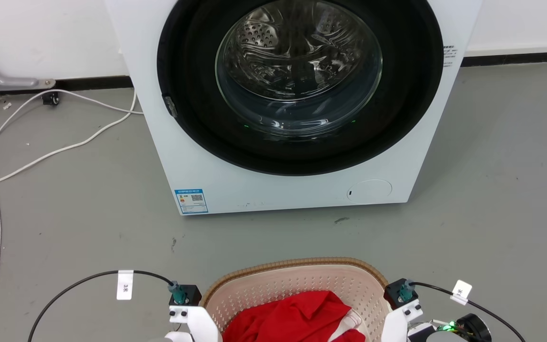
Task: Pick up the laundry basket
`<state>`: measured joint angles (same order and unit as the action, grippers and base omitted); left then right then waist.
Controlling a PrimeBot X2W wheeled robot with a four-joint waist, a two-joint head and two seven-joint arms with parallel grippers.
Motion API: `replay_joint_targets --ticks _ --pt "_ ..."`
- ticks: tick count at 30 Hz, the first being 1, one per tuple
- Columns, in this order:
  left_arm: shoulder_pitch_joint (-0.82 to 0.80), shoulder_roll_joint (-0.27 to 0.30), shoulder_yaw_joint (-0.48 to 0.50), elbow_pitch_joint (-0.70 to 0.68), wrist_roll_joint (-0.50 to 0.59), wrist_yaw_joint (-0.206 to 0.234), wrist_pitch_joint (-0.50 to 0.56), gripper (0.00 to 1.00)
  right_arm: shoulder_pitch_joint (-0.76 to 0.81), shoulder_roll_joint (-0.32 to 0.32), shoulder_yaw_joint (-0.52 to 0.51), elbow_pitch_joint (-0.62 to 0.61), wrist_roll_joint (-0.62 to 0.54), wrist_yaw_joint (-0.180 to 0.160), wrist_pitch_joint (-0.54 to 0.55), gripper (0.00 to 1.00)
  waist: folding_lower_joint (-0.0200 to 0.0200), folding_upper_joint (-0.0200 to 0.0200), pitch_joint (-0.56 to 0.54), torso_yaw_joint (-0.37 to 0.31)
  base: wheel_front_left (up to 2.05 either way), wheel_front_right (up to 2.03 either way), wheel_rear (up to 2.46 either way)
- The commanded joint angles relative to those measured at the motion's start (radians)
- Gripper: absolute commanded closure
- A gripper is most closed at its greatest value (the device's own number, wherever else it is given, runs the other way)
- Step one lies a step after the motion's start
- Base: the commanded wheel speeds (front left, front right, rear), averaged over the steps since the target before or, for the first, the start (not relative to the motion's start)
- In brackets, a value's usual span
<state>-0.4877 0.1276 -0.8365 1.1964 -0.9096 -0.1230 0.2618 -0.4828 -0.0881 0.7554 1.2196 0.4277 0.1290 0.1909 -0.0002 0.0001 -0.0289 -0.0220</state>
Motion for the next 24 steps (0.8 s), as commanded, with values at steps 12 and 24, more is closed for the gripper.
replay_joint_targets --ticks 12,24 --pt "-0.042 -0.005 -0.048 0.006 -0.036 -0.013 0.026 1.0 -0.026 -0.015 0.155 -0.031 0.145 0.004 0.057 1.0 0.0002 -0.0001 -0.024 -0.009 0.0 0.0 0.0" --pt "-0.038 0.009 -0.096 0.005 -0.067 -0.013 0.035 1.0 -0.046 -0.035 0.275 -0.038 0.264 0.004 0.068 1.0 0.0002 -0.0001 -0.03 -0.013 0.0 0.0 0.0"
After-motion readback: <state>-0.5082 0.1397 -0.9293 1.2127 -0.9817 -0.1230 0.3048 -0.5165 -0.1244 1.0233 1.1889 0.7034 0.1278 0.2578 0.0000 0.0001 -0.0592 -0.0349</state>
